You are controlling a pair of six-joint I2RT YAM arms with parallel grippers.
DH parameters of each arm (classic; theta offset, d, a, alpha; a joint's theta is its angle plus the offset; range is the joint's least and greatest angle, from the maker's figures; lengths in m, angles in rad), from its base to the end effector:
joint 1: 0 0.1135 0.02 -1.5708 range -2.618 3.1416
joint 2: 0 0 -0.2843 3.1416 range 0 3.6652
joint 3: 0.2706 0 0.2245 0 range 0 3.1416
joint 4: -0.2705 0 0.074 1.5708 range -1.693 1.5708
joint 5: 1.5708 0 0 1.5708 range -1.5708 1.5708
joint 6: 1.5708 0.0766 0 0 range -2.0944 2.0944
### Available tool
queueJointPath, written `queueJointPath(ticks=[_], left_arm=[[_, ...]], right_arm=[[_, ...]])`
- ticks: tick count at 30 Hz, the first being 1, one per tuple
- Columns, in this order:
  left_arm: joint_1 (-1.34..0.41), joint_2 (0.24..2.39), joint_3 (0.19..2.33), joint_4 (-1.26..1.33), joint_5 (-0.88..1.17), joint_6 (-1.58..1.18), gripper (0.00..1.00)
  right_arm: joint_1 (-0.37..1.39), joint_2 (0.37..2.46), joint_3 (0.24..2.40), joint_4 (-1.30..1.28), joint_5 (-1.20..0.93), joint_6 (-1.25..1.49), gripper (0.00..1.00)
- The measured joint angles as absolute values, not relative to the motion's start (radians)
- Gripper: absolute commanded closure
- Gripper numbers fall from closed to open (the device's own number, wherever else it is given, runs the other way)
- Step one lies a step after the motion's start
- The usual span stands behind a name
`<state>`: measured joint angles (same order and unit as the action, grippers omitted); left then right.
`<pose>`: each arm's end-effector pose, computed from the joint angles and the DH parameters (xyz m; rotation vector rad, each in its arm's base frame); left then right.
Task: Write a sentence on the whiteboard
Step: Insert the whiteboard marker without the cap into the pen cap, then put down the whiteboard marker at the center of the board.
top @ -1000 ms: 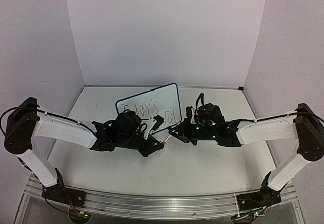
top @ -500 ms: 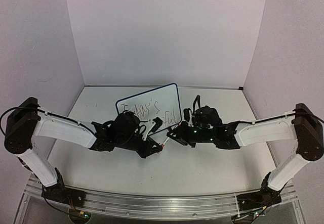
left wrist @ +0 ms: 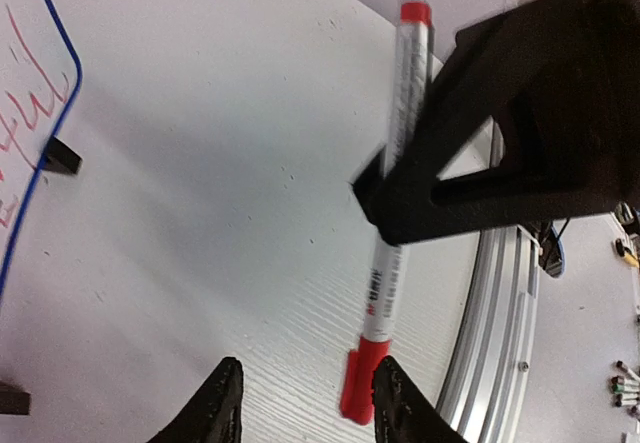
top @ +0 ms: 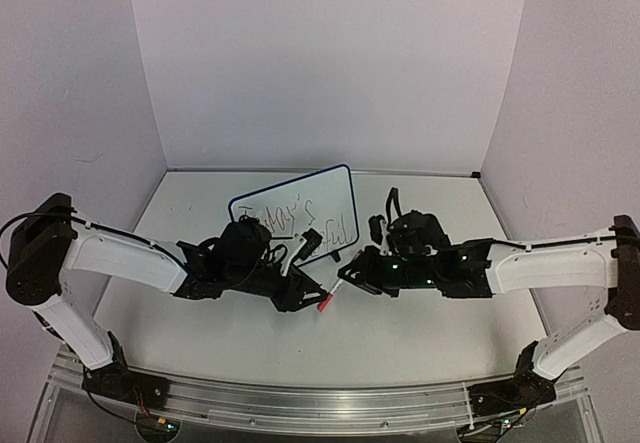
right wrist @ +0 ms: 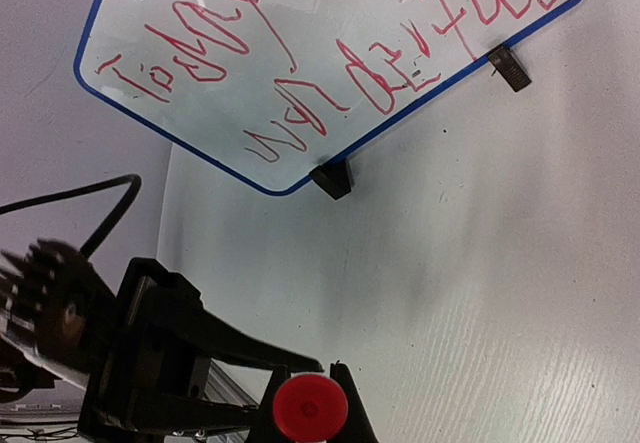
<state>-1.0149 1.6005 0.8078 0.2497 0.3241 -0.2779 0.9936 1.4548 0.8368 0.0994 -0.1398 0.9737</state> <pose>0.1632 -0.3090 0.2100 1.0168 2.0495 -1.0720 0.1702 0.2810 0.2452 -0.1203 2.3756 1.2413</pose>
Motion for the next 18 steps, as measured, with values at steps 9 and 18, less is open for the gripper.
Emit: queueJointPath(ticks=[9,18], left_arm=[[-0.989,1.356,0.787,0.176,0.184,-0.237,0.12],[-0.858,1.109,0.768,-0.057,0.061,-0.271,0.06]], right_arm=[[0.901,1.3,0.849,-0.206,-0.066,0.925,1.0],[0.749,1.481,0.924,-0.278,-0.176,0.85,0.98]])
